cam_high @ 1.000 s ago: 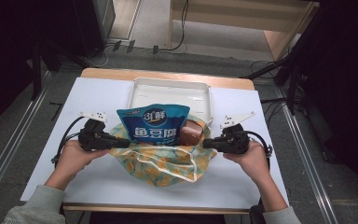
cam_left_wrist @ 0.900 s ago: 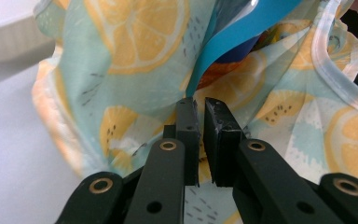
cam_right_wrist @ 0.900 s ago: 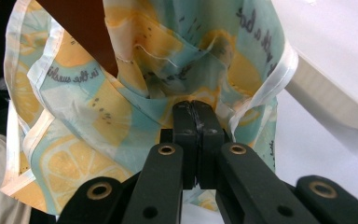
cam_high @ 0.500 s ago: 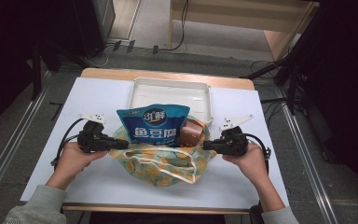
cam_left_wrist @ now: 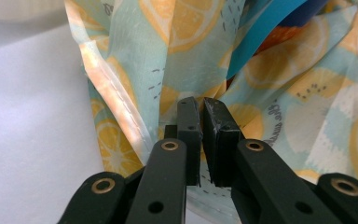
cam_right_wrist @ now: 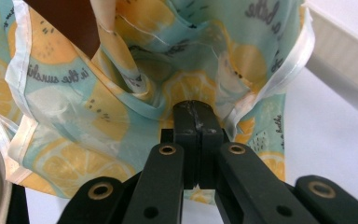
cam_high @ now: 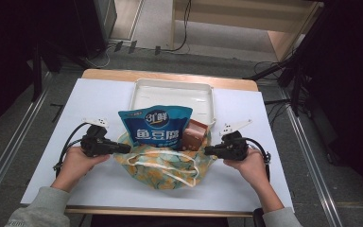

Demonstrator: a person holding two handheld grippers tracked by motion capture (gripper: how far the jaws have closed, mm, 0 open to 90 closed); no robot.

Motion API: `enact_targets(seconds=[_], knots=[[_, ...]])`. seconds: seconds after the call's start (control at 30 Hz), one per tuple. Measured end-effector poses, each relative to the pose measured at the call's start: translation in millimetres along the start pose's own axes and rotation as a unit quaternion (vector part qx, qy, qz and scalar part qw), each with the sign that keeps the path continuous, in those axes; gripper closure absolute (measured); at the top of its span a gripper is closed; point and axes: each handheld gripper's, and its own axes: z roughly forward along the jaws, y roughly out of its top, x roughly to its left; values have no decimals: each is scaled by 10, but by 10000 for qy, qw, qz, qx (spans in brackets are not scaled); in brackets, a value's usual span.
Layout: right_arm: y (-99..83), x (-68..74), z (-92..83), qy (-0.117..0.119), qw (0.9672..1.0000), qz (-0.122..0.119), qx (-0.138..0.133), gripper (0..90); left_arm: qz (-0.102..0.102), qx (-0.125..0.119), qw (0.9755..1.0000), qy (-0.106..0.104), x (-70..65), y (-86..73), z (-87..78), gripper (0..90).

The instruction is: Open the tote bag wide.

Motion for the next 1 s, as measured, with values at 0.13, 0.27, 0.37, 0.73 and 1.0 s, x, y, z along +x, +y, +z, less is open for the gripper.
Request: enact_targets(seconds=[0.13, 0.27, 0.37, 0.73, 1.0], knots=[[-67, -32, 26, 68, 9995, -267, -148, 900, -34, -12, 10000, -35, 23, -12, 5, 861], [-115, -40, 58, 108, 9997, -162, -178, 900, -67, -12, 10000, -45, 43, -46, 26, 864], [-138, -42, 80, 112, 9996, -130, -205, 900, -78, 33, 10000, -34, 55, -63, 37, 865], [-241, -101, 229, 108, 9997, 105, 202, 900, -120, 228, 9996, -111, 101, -97, 155, 865], [-238, -26, 121, 74, 9998, 10, 181, 897, 84, 126, 9999, 21, 22, -48, 5, 855]])
